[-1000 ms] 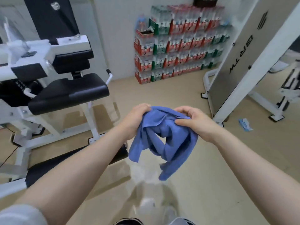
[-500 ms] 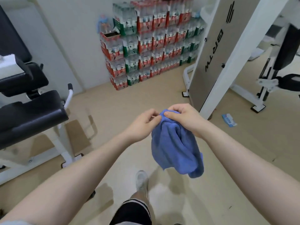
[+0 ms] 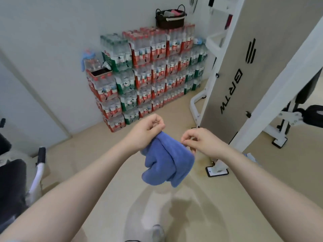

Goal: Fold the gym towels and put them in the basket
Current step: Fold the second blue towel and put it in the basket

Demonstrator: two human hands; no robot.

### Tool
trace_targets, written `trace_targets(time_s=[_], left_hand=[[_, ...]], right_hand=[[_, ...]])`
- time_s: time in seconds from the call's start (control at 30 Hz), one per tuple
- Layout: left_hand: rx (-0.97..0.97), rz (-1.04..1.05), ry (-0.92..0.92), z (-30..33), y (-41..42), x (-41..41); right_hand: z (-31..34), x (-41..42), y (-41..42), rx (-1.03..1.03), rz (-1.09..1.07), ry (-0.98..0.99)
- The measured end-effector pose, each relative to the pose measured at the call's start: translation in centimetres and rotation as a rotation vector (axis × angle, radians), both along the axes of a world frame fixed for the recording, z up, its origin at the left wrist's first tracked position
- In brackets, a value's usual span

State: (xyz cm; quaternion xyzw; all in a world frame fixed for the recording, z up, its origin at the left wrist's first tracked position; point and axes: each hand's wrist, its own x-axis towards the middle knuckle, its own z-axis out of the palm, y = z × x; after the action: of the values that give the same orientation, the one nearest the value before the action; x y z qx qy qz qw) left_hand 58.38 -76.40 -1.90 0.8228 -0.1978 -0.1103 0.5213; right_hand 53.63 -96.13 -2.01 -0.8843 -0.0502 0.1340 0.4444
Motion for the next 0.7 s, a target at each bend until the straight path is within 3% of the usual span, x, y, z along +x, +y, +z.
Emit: trace_targets(time_s=[0.1, 0.23, 0.43, 0.57, 0.7], left_hand=[[0.02, -0.003, -0.034, -0.1, 0.1, 6.0], [0.06, -0.06, -0.047, -0.8, -0.9, 12.6], [0.042, -0.04, -0.067, -0.7, -3.0, 23.6], [0.013, 0.043, -0.011, -1.1, -3.7, 32.3], [-0.009, 0.145, 0.045, 0.3, -4.8, 40.8]], right_hand=[[-0.4, 5.5, -0.2, 0.141, -0.009, 0.083], [-1.1, 13.2, 0.6, 0.143, -0.034, 0.013], [-2.2, 26.8, 1.6, 0.309, 0.088, -0.006], [-4.2, 36.8, -0.1, 0.169, 0.148, -0.028], [-4.3, 47.2, -2.9, -0.233, 0.07, -0.164]])
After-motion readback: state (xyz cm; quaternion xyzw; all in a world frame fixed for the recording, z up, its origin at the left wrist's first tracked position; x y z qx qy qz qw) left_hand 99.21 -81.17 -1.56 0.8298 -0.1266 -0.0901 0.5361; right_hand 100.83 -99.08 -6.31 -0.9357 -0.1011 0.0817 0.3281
